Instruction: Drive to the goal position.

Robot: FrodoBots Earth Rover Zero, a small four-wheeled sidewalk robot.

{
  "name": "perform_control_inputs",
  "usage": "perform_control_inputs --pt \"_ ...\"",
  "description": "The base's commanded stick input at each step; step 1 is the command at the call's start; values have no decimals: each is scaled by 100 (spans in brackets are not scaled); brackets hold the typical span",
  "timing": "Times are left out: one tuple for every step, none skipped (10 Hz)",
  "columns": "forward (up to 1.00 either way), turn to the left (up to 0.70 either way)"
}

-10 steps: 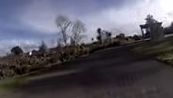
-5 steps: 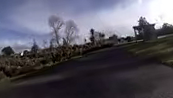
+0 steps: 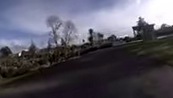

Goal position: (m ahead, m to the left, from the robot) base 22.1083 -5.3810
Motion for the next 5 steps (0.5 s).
perform_control_inputs --pt "85 -9" --pt "85 -21" --pt "85 -34" --pt "85 -34" --pt "85 -34"
